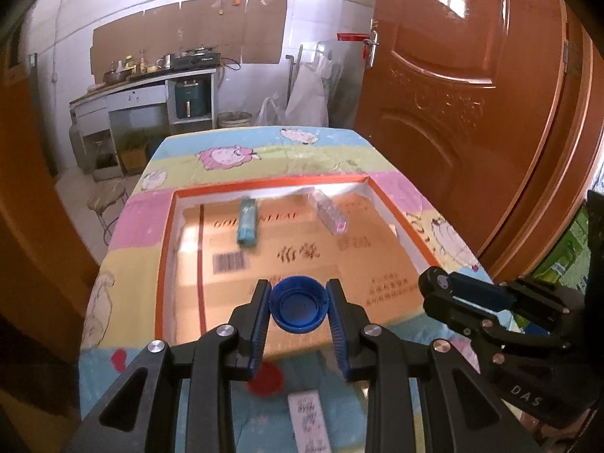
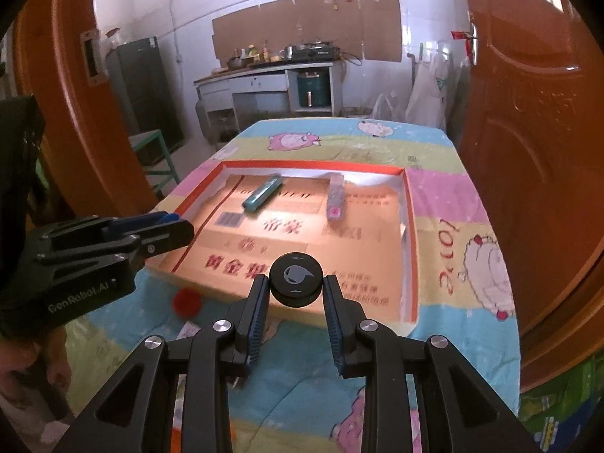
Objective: Organize rigid objects
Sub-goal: 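Carry the blue cap with the left tool while the right tool carries the black cap into the box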
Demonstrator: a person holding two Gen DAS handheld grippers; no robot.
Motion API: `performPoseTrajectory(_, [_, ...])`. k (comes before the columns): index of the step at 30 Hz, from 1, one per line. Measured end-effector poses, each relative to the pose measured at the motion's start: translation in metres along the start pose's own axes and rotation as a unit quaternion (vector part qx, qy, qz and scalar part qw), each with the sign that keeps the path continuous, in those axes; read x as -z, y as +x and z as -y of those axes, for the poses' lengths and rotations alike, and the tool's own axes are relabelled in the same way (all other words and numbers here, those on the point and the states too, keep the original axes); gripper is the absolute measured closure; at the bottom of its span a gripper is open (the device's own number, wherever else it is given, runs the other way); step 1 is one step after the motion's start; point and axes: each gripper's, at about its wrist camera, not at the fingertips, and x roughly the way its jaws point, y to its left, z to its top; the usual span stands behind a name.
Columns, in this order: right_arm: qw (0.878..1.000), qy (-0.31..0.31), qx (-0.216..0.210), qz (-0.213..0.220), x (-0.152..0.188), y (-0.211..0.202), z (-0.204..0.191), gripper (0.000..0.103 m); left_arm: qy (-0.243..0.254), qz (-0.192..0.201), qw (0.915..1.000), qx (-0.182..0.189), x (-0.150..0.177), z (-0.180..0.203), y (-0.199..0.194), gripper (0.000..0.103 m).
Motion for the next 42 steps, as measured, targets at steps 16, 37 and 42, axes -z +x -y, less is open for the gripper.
performPoseTrajectory(16, [1.000, 0.000, 0.015, -0.019, -0.048, 0.049, 0.052, 0.073, -0.006, -0.035, 0.9994, -0.005, -0.054, -0.001, 0.060, 0.073])
performPoseTrajectory(37, [0.997, -0.031, 0.007, -0.063, -0.095, 0.135, 0.086, 0.073, -0.016, -0.088, 0.9959, -0.015, -0.087, -0.014, 0.141, 0.073])
performPoseTrajectory(42, [0.997, -0.031, 0.006, -0.075, -0.100, 0.151, 0.091, 0.073, -0.016, -0.099, 0.9948, -0.020, -0.090, -0.014, 0.157, 0.073])
